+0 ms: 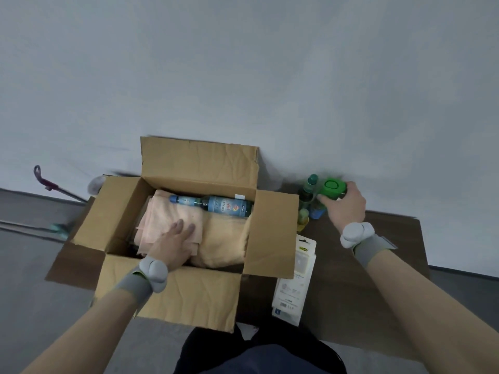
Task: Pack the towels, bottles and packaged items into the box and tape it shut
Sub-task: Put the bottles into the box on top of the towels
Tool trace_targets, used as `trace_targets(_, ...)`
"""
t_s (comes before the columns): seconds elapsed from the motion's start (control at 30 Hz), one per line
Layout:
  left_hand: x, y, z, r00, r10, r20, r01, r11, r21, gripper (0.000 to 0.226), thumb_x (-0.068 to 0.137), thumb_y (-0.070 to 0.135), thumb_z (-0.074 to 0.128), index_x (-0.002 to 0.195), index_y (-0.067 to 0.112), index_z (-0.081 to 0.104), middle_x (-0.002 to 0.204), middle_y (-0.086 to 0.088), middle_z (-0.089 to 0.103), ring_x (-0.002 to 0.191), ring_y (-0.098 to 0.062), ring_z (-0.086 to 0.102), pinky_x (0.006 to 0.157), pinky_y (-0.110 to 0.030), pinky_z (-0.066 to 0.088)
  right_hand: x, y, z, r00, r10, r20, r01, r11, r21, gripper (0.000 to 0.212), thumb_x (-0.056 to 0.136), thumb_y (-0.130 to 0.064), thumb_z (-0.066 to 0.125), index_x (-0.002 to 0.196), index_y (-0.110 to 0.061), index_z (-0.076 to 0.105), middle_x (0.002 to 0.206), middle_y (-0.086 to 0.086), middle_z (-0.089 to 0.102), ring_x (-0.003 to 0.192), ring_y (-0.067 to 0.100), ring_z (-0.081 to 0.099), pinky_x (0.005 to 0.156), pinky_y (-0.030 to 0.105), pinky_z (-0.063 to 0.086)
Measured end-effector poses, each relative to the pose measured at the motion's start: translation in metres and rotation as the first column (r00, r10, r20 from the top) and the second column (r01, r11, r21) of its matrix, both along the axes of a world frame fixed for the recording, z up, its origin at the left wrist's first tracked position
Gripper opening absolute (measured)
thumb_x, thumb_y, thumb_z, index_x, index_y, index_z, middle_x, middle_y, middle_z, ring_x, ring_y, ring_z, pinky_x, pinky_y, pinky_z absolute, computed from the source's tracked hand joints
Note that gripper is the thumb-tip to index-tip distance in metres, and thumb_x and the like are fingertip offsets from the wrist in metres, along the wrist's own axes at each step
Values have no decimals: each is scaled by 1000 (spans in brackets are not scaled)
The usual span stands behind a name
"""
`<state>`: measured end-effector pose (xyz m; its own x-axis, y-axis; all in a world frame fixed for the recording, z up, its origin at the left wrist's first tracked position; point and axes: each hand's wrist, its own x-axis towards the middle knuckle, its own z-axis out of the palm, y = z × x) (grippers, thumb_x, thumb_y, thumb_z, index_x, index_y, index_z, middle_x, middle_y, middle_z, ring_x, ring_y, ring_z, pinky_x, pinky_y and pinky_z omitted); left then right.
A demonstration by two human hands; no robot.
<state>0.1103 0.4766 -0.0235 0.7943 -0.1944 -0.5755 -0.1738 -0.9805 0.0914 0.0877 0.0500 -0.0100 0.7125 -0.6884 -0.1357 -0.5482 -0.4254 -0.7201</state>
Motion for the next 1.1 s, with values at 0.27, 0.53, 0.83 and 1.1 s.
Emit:
trace_targets(0.27,-11,4,-9,998,21,67,-15,995,-102,70,101,26,49,162,24,15,170,-9,4,157,-27,5,124,-46,14,-3,12,54,974,-76,212,114,978,-176,59,65,-51,78,100,-17,46,100,4,53,86,30,56,70,37,41)
trace_targets(0.53,-20,5,-12,985,32,168,-7,989,-148,62,101,26,46,159,22,25,169,-8,12,156,-27,11,123,-45,17,11,53,130,876,95,473,70,945,-319,55,73,-52,72,103,-12,50,102,4,52,91,25,52,68,32,37)
trace_targets(0.83,-27,6,-9,982,40,185,-16,991,-130,56,105,32,36,159,25,22,169,-5,9,156,-23,10,125,-44,15,27,130,167,731,373,571,-285,928,-240,47,80,-44,73,99,-7,51,95,6,53,81,21,53,73,34,44)
trace_targets(1.1,-30,3,-5,974,69,215,-29,982,-186,51,106,36,35,155,22,30,167,-6,17,155,-27,16,123,-47,16,30,189,140,658,634,406,-585,770,-254,49,81,-42,80,101,-11,48,99,4,52,86,25,55,78,47,52)
